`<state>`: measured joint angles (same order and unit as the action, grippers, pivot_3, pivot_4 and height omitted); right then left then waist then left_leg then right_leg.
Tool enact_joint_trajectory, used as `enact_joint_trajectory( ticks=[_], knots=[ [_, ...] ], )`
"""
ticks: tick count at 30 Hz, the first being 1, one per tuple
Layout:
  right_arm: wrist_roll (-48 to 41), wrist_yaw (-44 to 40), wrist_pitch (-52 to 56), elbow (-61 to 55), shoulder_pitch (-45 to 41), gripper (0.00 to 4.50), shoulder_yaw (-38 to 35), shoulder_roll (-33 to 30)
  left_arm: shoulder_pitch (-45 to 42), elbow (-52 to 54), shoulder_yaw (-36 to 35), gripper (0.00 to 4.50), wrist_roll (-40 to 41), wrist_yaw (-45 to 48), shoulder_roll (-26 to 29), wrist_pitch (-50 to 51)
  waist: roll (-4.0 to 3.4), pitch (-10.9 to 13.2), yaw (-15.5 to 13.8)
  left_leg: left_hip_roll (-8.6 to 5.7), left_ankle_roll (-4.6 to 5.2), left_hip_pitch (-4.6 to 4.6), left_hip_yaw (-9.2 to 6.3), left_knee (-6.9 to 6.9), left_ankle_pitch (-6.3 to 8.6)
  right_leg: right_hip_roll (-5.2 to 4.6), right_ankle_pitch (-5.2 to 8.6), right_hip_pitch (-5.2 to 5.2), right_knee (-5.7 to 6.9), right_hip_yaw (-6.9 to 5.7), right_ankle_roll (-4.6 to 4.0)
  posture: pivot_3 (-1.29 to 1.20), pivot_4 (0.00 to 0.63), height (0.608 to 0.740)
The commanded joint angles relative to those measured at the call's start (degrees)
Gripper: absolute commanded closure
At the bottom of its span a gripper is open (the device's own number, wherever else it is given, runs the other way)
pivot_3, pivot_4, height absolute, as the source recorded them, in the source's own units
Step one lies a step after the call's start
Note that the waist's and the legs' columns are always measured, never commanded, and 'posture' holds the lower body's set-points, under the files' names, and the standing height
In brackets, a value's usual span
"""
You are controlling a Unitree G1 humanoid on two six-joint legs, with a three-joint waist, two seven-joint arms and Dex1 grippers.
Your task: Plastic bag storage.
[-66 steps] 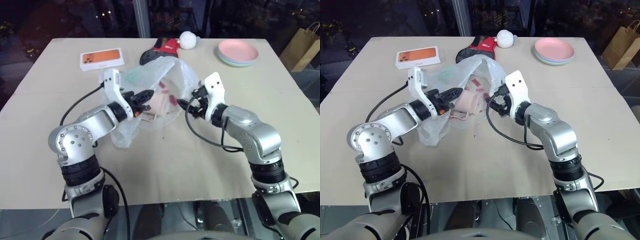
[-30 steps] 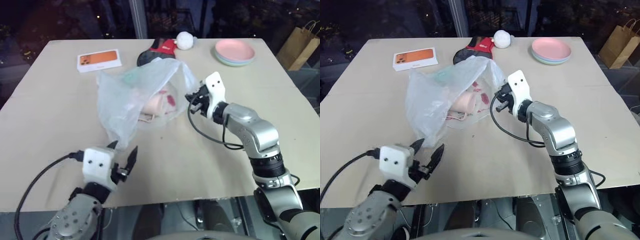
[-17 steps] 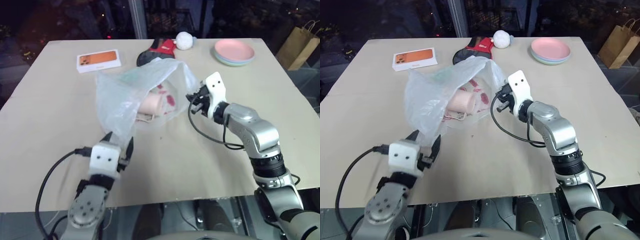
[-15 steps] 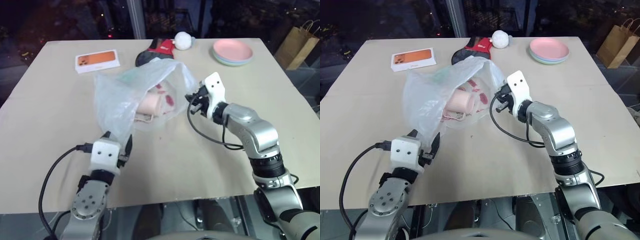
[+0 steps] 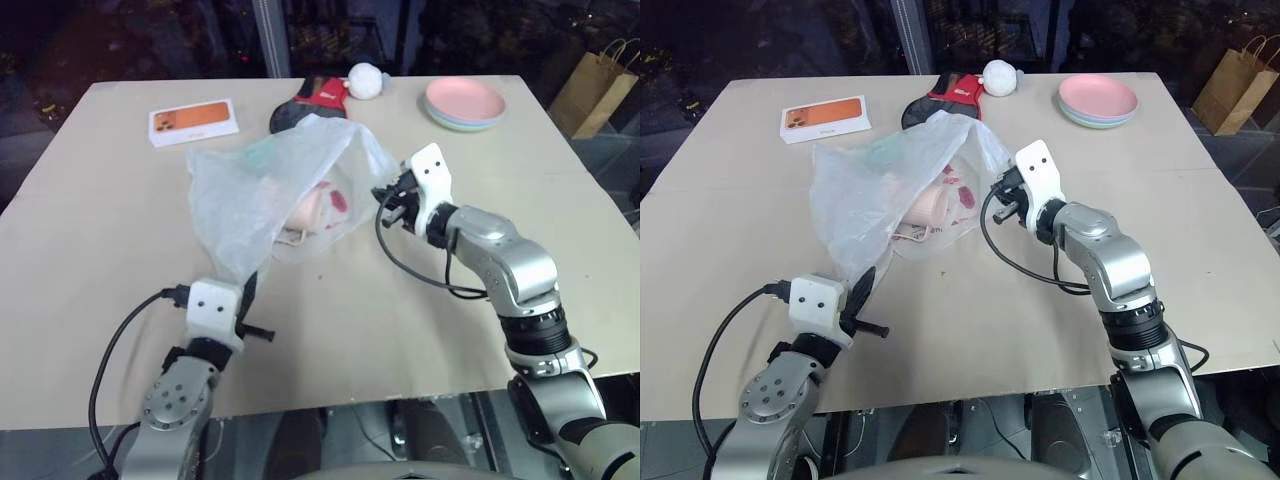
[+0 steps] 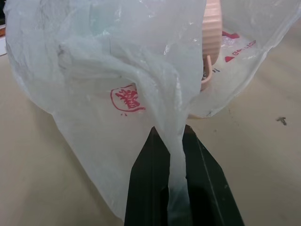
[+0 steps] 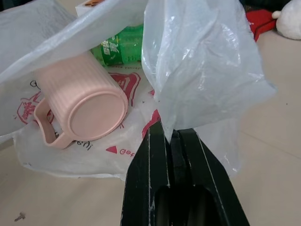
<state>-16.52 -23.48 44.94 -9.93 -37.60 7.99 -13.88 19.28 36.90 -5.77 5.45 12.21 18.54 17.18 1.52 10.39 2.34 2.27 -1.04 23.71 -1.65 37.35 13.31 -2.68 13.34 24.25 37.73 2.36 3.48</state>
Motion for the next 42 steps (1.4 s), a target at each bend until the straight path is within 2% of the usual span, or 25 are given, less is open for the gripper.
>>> enact_joint_trajectory(
  ticks=[1,4,7,9,11,14,17,20,25,28,30,33,36,37,38,40,41,42],
  knots=[
    [-0.52,0.08,-1.17,-2.05,-0.54,4.5,-1.69,0.28,-1.05,1.79,-2.53,4.45,1.12,0.54,0.32,-0.29,0.0,0.0,0.0,0.0,0.0,0.0,0.0,0.0,0.0,0.0,0.0,0.0,0.0,0.0,0.0,0.0,0.15,0.74],
    [-2.65,-0.28,-0.57,-1.45,-1.66,4.5,-3.88,1.05,-7.86,3.41,-6.72,4.45,6.32,-0.13,0.16,3.76,0.0,0.01,-0.33,0.0,0.0,-0.01,0.0,0.01,0.0,0.0,0.0,-0.01,0.01,0.0,0.0,0.0,0.15,0.74],
    [-9.54,-2.98,1.58,-1.7,-4.08,4.5,-8.76,2.39,-13.3,6.46,-8.31,4.45,15.12,2.29,0.79,9.74,0.0,0.0,-0.31,0.0,0.0,0.03,-0.16,0.1,-0.01,0.02,-0.01,-0.02,0.11,-0.16,0.0,0.0,0.15,0.74],
    [-17.43,-4.33,5.16,-1.37,-7.02,4.5,-14.43,3.37,-20.24,7.79,-10.85,4.45,26.54,2.5,1.97,16.81,0.01,0.01,-0.24,0.0,0.0,0.0,-0.1,0.11,0.0,0.01,-0.02,-0.09,0.09,-0.08,0.01,0.0,0.15,0.74],
    [-26.58,-4.3,8.92,0.8,-11.28,4.5,-21.57,3.92,-31.34,6.48,-14.38,4.45,42.45,-0.04,4.78,23.64,0.06,0.09,-0.55,0.0,0.0,0.05,-0.2,0.16,-0.01,0.0,-0.02,-0.09,0.12,-0.19,0.01,0.0,0.15,0.74],
    [-38.68,-0.59,12.77,7.73,-19.67,4.5,-31.33,3.96,-47.67,-1.0,-18.31,4.45,63.7,-7.45,9.02,28.4,0.06,0.1,-0.55,0.02,0.01,0.09,-0.48,0.35,-0.01,0.03,-0.02,-0.21,0.18,-0.49,0.0,0.0,0.15,0.74],
    [-49.63,4.85,13.8,15.86,-27.63,4.5,-39.17,3.93,-59.69,-9.59,-20.27,4.45,76.43,-13.62,11.95,28.4,0.02,0.09,-0.24,-0.01,0.01,0.0,-0.43,0.33,0.0,0.0,-0.02,-0.42,0.0,-0.49,0.0,0.0,0.15,0.74],
    [-54.75,9.31,11.65,22.3,-33.37,4.5,-43.26,3.25,-67.93,-17.03,-21.63,4.45,80.36,-16.92,13.1,25.94,0.0,0.15,-0.22,-0.01,0.02,0.13,-0.44,0.24,0.0,0.0,-0.01,-0.3,-0.08,-0.51,-0.01,0.0,0.15,0.74],
    [-56.09,11.47,5.05,30.14,-40.62,4.5,-46.54,0.71,-78.78,-28.41,-23.05,4.45,79.06,-17.13,13.07,21.1,-0.08,0.2,-0.25,-0.01,0.01,0.21,-0.35,-0.12,0.0,0.0,0.01,-0.17,-0.17,-0.5,-0.03,0.0,0.15,0.74],
    [-48.39,6.79,3.36,29.76,-37.89,4.5,-40.86,-3.64,-77.75,-31.94,-20.9,4.45,73.17,-14.52,13.63,20.5,-0.1,0.2,-0.21,-0.02,-0.01,0.43,-0.32,-0.15,-0.01,-0.02,0.01,0.0,-0.23,-0.5,-0.03,0.0,0.15,0.74],
    [-45.67,7.17,2.21,30.36,-36.02,4.5,-38.96,-4.61,-75.41,-32.07,-19.77,4.45,70.11,-13.85,13.13,20.37,-0.1,0.19,-0.21,-0.02,-0.11,0.44,-0.3,-0.2,-0.07,-0.02,0.01,-0.01,-0.33,-0.49,-0.03,0.0,0.15,0.74],
    [-45.24,7.17,1.0,30.18,-34.93,3.62,-39.04,-4.96,-74.8,-32.53,-20.31,4.5,69.23,-13.64,11.35,19.39,-0.11,0.21,-0.15,-0.02,-0.18,0.46,-0.28,-0.19,-0.12,-0.03,0.0,0.03,-0.33,-0.47,-0.03,0.0,0.15,0.74],
    [-46.78,4.72,1.63,27.47,-33.76,2.26,-39.79,-7.06,-75.72,-32.82,-19.8,4.5,67.53,-12.85,10.79,18.88,-0.12,0.22,-0.16,-0.02,-0.11,0.86,-0.28,-0.03,-0.08,-0.03,0.0,0.53,-0.16,-0.44,-0.03,0.0,0.15,0.74],
    [-46.99,4.37,1.89,27.18,-33.58,1.75,-39.92,-7.61,-75.81,-32.77,-19.59,3.91,67.18,-12.5,10.91,19.04,-0.12,0.22,-0.18,-0.02,-0.24,1.02,-0.29,0.02,-0.15,-0.03,0.0,0.7,0.04,-0.44,-0.03,0.0,0.15,0.74],
    [-47.17,2.92,3.48,26.2,-32.35,1.28,-39.4,-9.09,-75.13,-32.69,-19.57,3.6,67.01,-12.31,11.45,19.85,-0.13,0.22,-0.24,-0.02,-0.24,1.01,-0.28,0.01,-0.16,-0.03,0.0,0.7,0.11,-0.44,-0.03,0.0,0.15,0.74],
    [-47.72,-4.12,10.68,21.92,-25.78,0.24,-35.99,-15.07,-71.13,-31.45,-20.56,2.64,69.86,-10.95,13.6,24.01,-0.13,0.22,-0.47,-0.02,-0.24,1.03,-0.28,0.0,-0.16,-0.03,0.0,0.67,0.07,-0.44,-0.03,0.0,0.15,0.74],
    [-47.69,-8.36,14.19,18.62,-21.14,0.11,-33.52,-18.66,-67.64,-30.07,-21.35,2.43,71.89,-9.15,15.44,26.87,-0.14,0.18,-0.55,-0.02,-0.24,1.03,-0.28,-0.01,-0.15,-0.04,0.0,0.64,0.0,-0.45,-0.03,0.0,0.15,0.74],
    [-48.31,-11.67,17.16,15.84,-16.99,0.11,-31.77,-21.48,-64.02,-29.03,-22.31,2.43,73.91,-8.0,17.23,29.5,-0.15,0.15,-0.51,-0.02,-0.23,0.99,-0.27,-0.05,-0.15,-0.06,0.0,0.55,-0.13,-0.45,-0.03,0.0,0.15,0.74]
  ],
)
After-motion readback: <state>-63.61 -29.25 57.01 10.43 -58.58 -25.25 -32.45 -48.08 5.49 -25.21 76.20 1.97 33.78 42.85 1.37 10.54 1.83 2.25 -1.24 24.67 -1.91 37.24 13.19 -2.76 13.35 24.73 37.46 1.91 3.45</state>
